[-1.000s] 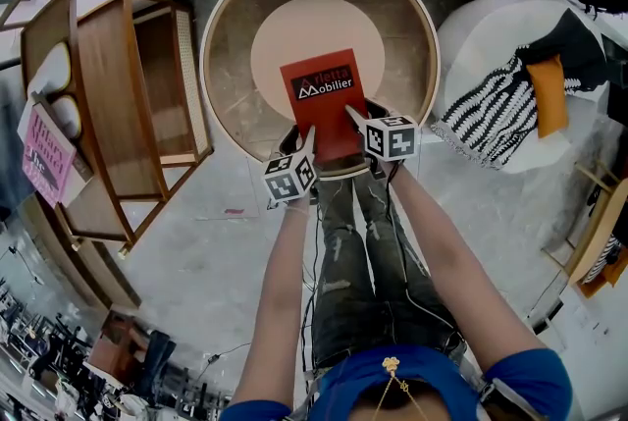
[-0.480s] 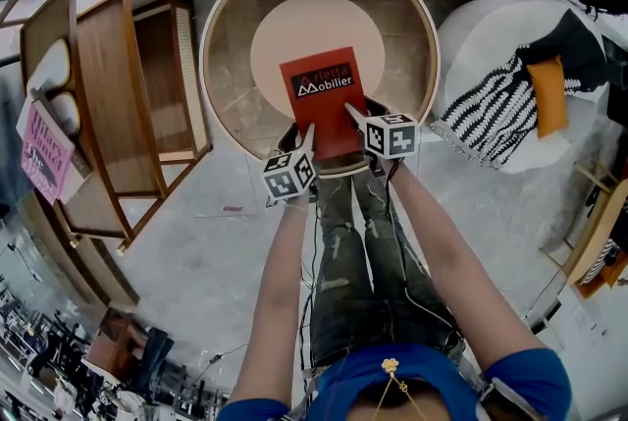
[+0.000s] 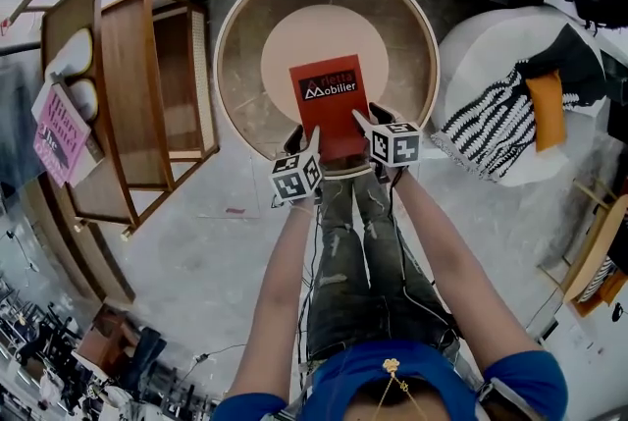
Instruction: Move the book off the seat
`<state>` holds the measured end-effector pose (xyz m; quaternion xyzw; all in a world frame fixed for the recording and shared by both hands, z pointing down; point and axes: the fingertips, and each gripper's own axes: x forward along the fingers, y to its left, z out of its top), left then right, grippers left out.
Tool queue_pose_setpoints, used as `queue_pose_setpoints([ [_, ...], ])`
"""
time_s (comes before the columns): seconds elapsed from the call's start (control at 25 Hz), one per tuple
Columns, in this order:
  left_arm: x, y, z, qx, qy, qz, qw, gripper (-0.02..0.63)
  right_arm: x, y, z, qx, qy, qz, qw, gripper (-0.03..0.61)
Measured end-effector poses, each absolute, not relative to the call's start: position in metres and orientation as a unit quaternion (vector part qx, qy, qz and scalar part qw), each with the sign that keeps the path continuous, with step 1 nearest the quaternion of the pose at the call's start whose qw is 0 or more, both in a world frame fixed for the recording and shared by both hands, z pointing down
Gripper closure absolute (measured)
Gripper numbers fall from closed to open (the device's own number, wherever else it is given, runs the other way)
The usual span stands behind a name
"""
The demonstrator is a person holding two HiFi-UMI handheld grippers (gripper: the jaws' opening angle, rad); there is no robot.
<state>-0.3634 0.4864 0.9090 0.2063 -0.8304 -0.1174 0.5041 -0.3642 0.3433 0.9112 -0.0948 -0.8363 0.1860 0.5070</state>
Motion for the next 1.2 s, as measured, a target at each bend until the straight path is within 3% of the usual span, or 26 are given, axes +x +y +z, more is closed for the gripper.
queue_pose_setpoints([
  [0.32,-0.354,0.478,0.821,0.215,-0.844,-0.132,0.474,0.544,-0.356,0.361,0.824,-0.134,-0.846,0.196,0.478,0.458],
  [0.48,-0.357,0.479,0.763,0.219,-0.863,-0.130,0.436,0.612,-0.357,0.366,0.773,-0.140,-0.855,0.202,0.457,0.578],
  [1.2,-0.337,0.461,0.516,0.270,-0.906,-0.179,0.273,0.614,-0.344,0.374,0.529,-0.225,-0.918,0.117,0.306,0.578],
])
